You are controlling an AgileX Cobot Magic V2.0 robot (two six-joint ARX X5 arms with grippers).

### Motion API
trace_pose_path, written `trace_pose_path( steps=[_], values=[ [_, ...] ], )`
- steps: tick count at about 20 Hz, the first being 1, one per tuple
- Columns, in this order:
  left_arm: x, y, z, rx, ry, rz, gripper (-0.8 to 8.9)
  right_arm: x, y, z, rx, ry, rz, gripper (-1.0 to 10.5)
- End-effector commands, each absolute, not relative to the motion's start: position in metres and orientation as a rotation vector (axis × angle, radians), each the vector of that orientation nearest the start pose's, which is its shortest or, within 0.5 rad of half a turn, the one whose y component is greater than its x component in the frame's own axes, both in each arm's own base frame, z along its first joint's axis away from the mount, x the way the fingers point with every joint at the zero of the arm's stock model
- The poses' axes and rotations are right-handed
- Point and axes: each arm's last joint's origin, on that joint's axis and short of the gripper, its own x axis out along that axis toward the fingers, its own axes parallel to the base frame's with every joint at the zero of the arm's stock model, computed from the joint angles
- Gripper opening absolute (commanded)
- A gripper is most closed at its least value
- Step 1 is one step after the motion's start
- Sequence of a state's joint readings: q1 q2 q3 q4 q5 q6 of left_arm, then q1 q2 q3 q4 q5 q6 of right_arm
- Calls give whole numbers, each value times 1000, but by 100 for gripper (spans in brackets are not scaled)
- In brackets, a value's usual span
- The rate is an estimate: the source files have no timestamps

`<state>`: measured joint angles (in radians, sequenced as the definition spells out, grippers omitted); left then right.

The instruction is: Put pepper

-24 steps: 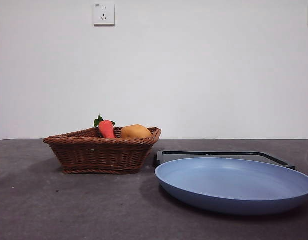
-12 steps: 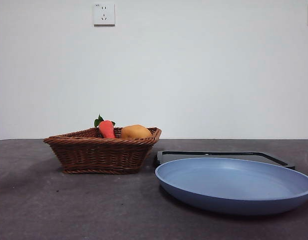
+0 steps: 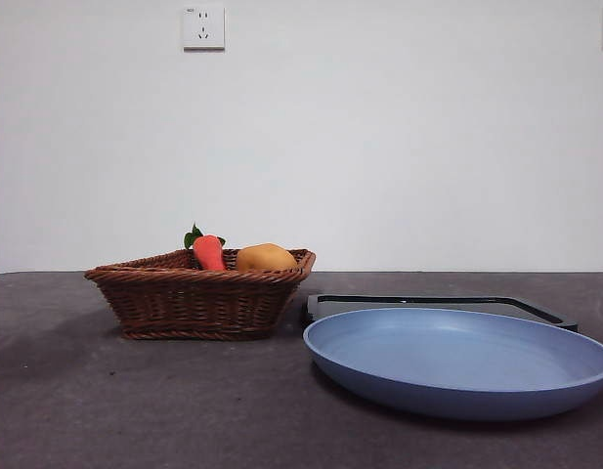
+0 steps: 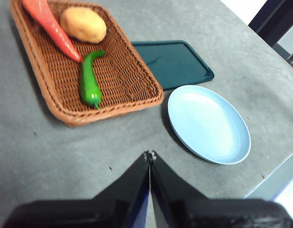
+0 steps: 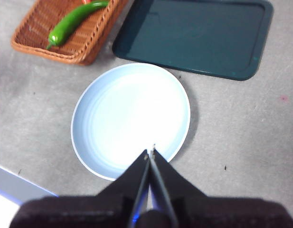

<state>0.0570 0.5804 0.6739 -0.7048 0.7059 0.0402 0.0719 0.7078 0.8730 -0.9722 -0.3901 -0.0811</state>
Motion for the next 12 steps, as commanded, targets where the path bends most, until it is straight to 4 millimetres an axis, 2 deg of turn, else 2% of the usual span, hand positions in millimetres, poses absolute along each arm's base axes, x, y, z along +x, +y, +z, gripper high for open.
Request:
trace_pose_path(
  steps=[1, 2, 4, 5, 9, 12],
  values=[
    [112, -12, 284, -162, 539, -649, 38, 118, 20, 310, 36, 771, 479, 16],
    [112, -12, 284, -163, 540, -649, 116, 118, 20, 310, 36, 773, 479, 46],
    [112, -12, 284, -163, 540, -648, 321, 120, 20, 309, 45, 781, 475, 212],
    [112, -12, 284, -171, 543, -647, 352, 121, 20, 309, 59, 792, 469, 300],
    [112, -12, 284, -177, 545, -645, 350, 131, 21, 303, 75, 843, 465, 324],
    [112, -12, 284, -179, 545, -648, 350, 150, 22, 294, 92, 915, 460, 324]
  ],
)
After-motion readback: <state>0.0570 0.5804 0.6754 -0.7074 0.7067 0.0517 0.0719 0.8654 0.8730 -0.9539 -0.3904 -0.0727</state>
